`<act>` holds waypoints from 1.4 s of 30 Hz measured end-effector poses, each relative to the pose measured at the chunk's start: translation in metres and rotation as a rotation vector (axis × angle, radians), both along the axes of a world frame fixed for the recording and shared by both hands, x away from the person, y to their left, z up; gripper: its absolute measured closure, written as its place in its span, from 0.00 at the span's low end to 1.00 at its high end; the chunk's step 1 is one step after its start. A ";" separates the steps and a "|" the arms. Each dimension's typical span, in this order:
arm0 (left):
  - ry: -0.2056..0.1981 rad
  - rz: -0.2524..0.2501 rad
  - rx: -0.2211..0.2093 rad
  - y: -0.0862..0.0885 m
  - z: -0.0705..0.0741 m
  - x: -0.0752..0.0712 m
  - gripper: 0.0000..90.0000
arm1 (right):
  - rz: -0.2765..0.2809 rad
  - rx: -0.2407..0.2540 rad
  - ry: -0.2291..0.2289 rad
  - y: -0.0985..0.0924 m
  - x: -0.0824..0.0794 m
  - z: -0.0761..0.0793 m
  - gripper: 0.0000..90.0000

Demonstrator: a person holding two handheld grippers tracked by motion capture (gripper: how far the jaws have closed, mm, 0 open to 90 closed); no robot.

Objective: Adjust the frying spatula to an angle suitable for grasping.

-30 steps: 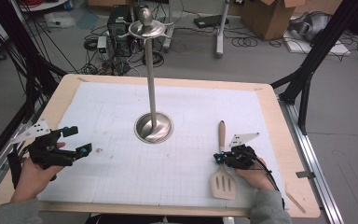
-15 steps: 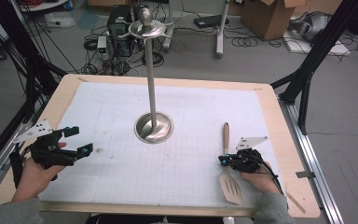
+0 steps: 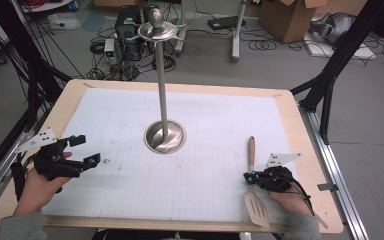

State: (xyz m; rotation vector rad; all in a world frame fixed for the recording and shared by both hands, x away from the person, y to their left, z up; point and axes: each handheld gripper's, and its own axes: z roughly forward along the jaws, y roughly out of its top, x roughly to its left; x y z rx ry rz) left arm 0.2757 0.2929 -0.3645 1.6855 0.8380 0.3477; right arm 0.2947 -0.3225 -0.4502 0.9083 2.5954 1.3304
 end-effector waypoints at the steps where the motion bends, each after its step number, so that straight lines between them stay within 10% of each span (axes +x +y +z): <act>1: 0.001 -0.002 -0.001 0.000 0.000 0.000 0.02 | 0.000 0.005 0.005 -0.001 0.000 0.000 1.00; 8: 0.001 -0.009 0.004 -0.004 -0.001 0.003 0.02 | -0.012 0.019 -0.009 -0.004 0.003 0.000 1.00; 20: -0.001 -0.018 0.009 -0.008 -0.001 0.003 0.02 | -0.232 0.041 -0.033 -0.033 0.015 0.000 1.00; 31: 0.002 -0.020 0.013 -0.009 -0.002 0.004 0.02 | -0.238 -0.069 -0.028 -0.024 0.022 0.000 1.00; 42: 0.008 -0.022 0.021 -0.011 -0.004 0.004 0.02 | -0.200 -0.059 -0.040 -0.012 0.030 0.004 1.00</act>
